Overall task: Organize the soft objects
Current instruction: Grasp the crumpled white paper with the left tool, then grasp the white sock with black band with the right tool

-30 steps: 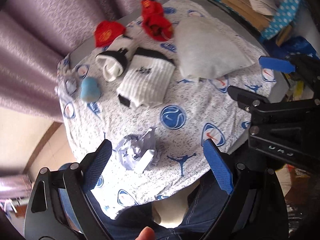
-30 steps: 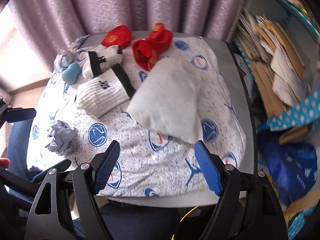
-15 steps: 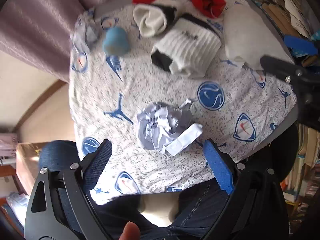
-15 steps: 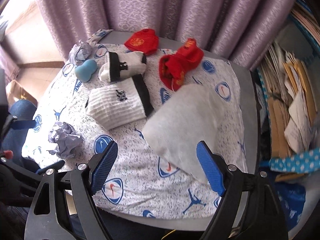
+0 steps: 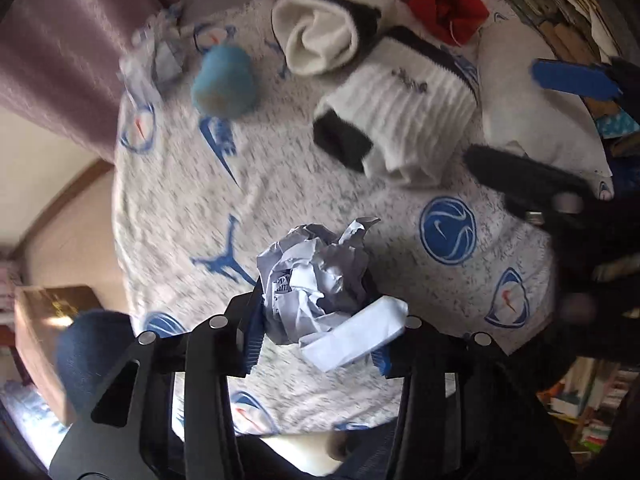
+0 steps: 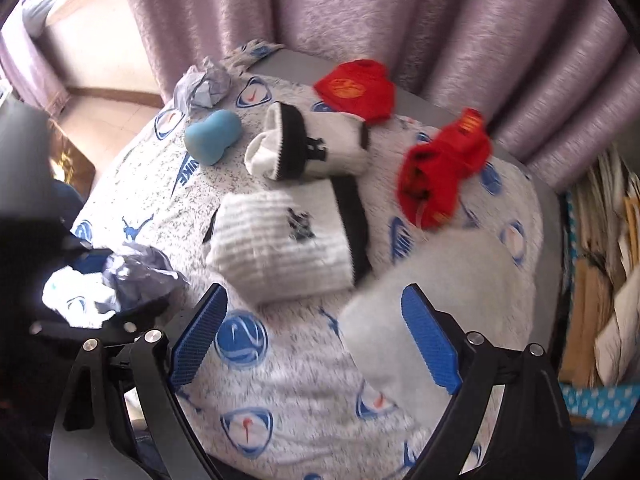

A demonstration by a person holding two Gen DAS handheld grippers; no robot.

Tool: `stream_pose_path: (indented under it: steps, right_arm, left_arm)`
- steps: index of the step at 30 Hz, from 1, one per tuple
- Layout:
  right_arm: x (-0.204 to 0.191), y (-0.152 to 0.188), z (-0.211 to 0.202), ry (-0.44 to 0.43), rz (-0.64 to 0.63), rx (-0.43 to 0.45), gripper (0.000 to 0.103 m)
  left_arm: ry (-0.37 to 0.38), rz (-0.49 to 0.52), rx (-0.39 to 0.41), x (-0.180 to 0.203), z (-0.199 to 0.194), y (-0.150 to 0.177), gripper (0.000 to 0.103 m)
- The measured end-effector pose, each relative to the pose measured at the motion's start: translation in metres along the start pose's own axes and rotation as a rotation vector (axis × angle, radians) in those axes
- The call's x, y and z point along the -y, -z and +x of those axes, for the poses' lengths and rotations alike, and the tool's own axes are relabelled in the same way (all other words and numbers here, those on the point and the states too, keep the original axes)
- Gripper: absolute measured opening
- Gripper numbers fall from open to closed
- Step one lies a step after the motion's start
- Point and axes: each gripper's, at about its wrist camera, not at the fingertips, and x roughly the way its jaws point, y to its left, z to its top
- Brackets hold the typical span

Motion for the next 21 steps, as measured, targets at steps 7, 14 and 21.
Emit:
stream_pose_path:
  steps: [7,14,21]
  right_arm:
    - [-0.01,-0.025,0.037,-0.022,-0.044,-0.076,0.087]
    - [-0.009,-0.033,0.064,-0.053,-0.035,-0.118,0.092]
    - [-0.027,-0.032,0.045,-0.115,-0.042,-0.107,0.025]
  left_arm:
    - [0.036,-0.009,0.024,-0.02,-0.012,-0.009,0.042]
    - [0.046,-0.001,0.024,-0.034,-0.011,-0.012,0.042]
    - [0.059,0.036,0.023,-0.03,-0.013,-0.01,0.041]
